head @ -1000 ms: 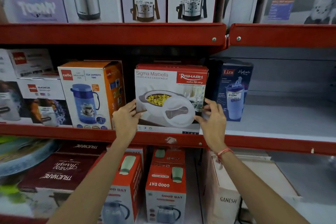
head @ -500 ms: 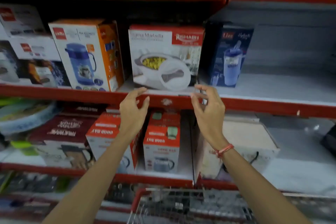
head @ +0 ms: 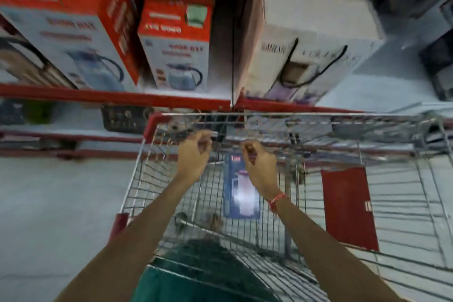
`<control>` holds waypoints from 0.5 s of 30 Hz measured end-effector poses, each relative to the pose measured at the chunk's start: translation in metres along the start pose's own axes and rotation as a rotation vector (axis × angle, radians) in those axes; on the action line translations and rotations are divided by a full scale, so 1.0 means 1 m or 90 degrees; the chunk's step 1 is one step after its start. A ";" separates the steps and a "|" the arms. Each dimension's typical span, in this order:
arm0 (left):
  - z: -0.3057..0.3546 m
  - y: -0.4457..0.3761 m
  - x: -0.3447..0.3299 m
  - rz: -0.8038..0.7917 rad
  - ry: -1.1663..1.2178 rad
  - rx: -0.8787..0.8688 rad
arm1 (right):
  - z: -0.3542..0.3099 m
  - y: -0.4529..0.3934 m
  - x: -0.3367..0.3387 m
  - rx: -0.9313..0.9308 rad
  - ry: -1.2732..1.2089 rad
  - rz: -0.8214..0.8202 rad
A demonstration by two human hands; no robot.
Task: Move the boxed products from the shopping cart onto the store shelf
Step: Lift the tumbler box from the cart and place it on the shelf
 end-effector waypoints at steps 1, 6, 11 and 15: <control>-0.026 0.004 -0.016 -0.032 0.000 0.068 | 0.029 0.004 -0.022 -0.037 0.004 -0.057; -0.134 0.021 -0.096 -0.181 -0.055 0.324 | 0.148 0.015 -0.095 -0.331 -0.034 -0.247; -0.196 0.042 -0.144 -0.305 -0.026 0.438 | 0.191 0.025 -0.131 -0.465 -0.071 -0.322; -0.182 0.044 -0.125 -0.236 -0.001 0.407 | 0.157 0.027 -0.100 -0.399 -0.032 -0.289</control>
Point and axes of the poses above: each hand's wrist, its own y-axis away from the middle knuckle, its own x-axis out of the back of the hand, z = x × y, the point moved 5 cm from there along -y, towards the middle knuckle, and after that the axes turned 12 degrees about y, right-handed, at the moved point
